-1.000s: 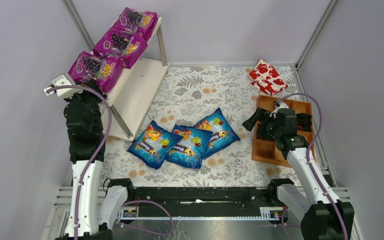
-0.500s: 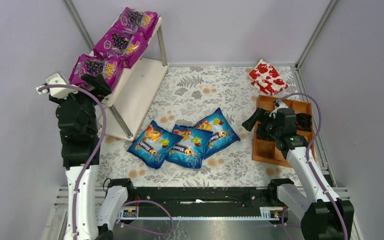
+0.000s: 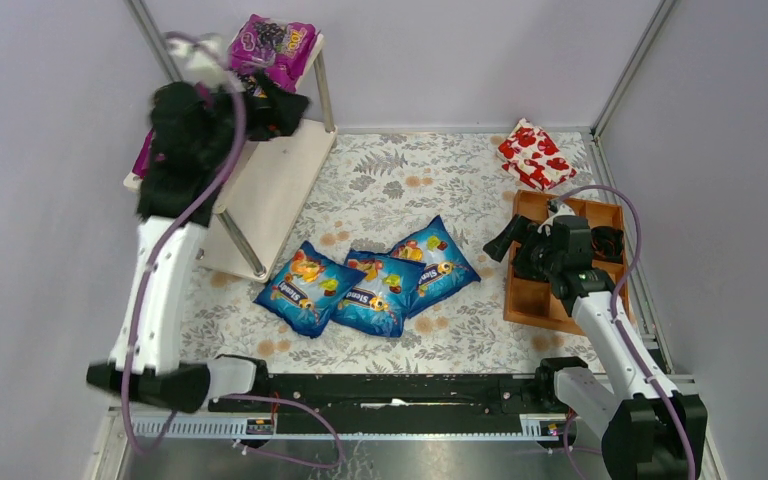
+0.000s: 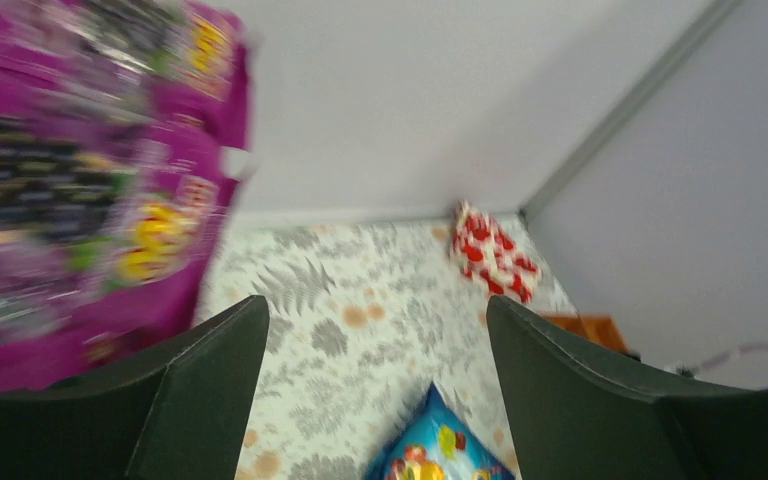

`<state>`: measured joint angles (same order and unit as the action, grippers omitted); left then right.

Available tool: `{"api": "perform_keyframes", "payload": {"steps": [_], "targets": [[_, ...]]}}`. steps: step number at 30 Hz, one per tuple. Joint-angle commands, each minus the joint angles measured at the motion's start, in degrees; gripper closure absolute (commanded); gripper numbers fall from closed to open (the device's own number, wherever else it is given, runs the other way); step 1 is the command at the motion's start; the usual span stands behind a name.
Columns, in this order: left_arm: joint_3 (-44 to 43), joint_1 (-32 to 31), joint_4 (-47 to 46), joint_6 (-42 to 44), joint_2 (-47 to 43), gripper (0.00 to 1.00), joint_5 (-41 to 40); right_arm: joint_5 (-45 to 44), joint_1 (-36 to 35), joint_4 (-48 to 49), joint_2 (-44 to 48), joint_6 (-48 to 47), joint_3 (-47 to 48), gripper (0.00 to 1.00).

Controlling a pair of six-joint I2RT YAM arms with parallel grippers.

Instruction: Place and organize the candy bags onto the shelf

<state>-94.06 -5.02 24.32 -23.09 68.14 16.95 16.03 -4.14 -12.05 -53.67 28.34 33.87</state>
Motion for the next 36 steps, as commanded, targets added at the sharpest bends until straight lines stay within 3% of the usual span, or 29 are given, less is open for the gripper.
{"api": "perform_keyframes", "payload": {"steps": [1,7,16,21,36], "targets": [[-7.4,-11.5,6.3,5.7,8.6,0.18,-3.9,1.0,-0.3,2.5,-0.9,0.3,-0.1,0.00],[-14.0,-16.7,10.8,9.1,17.9,0.23,-21.0,0.4,-0.3,2.0,-0.6,-0.1,-0.3,0.00],[-25.8,-16.9,13.5,13.7,28.8,0.23,-29.6,0.5,-0.3,2.5,-1.2,0.0,-0.5,0.00],[-32.3,-16.0,17.1,13.6,32.7,0.23,-30.6,0.3,-0.3,1.9,-0.7,-0.3,-0.6,0.00],[-30.8,-9.9,15.7,11.4,32.8,0.25,-25.8,0.2,-0.3,2.4,-1.2,-0.1,-0.8,0.00]]}}
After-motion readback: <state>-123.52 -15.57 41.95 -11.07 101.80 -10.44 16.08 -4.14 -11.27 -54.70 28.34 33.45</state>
